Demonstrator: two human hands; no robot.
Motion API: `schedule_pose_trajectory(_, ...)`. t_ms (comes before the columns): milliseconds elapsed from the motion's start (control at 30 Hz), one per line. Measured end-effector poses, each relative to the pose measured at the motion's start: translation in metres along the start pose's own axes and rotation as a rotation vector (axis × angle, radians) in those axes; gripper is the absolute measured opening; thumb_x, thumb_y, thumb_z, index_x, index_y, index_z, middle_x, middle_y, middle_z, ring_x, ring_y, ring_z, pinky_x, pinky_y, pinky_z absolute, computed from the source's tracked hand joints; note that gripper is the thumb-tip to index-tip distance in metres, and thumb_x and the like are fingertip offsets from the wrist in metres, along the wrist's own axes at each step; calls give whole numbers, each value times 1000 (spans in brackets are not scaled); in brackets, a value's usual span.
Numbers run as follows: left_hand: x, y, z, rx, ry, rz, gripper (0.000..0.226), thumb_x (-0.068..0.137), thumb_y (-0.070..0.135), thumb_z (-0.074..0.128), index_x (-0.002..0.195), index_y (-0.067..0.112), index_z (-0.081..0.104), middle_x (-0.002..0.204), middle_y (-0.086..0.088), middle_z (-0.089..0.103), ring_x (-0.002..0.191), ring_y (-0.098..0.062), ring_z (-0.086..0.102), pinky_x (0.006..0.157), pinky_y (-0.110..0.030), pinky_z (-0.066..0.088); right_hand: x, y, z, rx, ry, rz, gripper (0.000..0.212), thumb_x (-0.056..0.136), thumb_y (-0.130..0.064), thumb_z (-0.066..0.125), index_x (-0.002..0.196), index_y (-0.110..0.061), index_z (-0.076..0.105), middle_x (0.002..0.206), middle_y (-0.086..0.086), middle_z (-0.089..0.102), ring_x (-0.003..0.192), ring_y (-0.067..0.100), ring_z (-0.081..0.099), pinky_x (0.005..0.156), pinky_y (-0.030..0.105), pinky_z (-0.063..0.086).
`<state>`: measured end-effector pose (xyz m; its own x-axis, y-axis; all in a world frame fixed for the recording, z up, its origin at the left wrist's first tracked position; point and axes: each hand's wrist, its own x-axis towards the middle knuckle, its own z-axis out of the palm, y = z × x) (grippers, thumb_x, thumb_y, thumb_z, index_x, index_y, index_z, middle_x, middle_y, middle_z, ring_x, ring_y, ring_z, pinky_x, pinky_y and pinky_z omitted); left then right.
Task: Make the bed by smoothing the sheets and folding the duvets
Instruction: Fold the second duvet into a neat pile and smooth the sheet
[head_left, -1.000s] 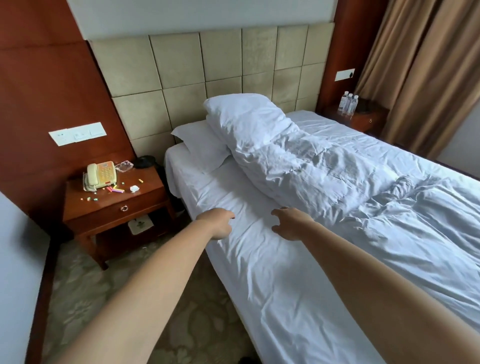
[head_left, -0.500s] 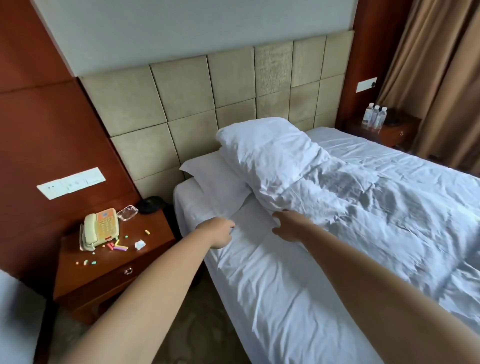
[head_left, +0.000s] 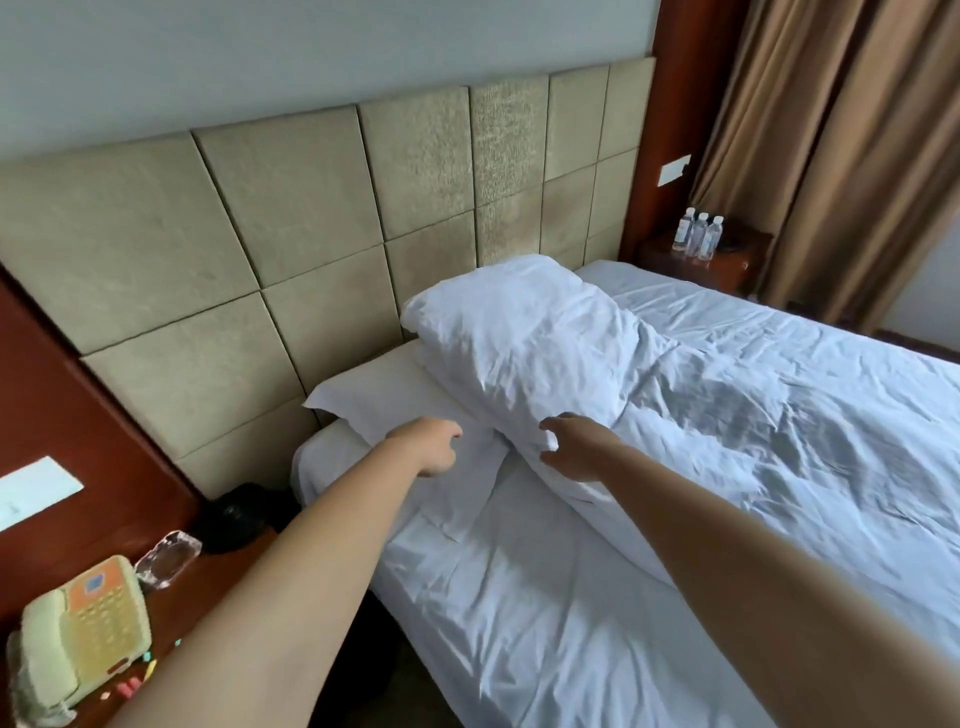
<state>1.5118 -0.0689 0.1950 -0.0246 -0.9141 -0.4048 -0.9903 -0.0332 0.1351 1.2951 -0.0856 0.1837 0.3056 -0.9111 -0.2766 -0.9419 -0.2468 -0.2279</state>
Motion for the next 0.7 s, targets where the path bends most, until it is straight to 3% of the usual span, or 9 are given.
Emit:
schedule_pose_trajectory(200, 107, -30, -54, 31, 51, 53, 51, 98, 21, 36, 148, 26, 30, 154, -2, 31, 135, -25, 38, 105, -35, 38, 115, -6, -18, 74, 7, 33, 54, 96, -33, 50, 146, -22, 34, 147, 2, 37, 131, 23, 42, 103, 36, 40)
schedule_pose_trajectory(400, 215, -63, -90, 58, 136, 100, 42, 101, 30, 24, 133, 18, 49, 141, -2, 42, 127, -25, 41, 102, -42, 39, 219, -22, -36, 241, 20, 41, 56, 96, -36, 49, 147, -20, 32, 150, 4, 34, 131, 23, 43, 103, 35, 39)
schedule_pose_trajectory(700, 363, -97, -120, 49, 213, 103, 49, 99, 32, 30, 147, 22, 25, 157, -7, 14, 141, -27, 18, 111, -43, 27, 331, -24, -34, 346, 49, 176, 60, 95, -37, 50, 148, -20, 28, 153, 4, 25, 133, 23, 38, 102, 38, 41)
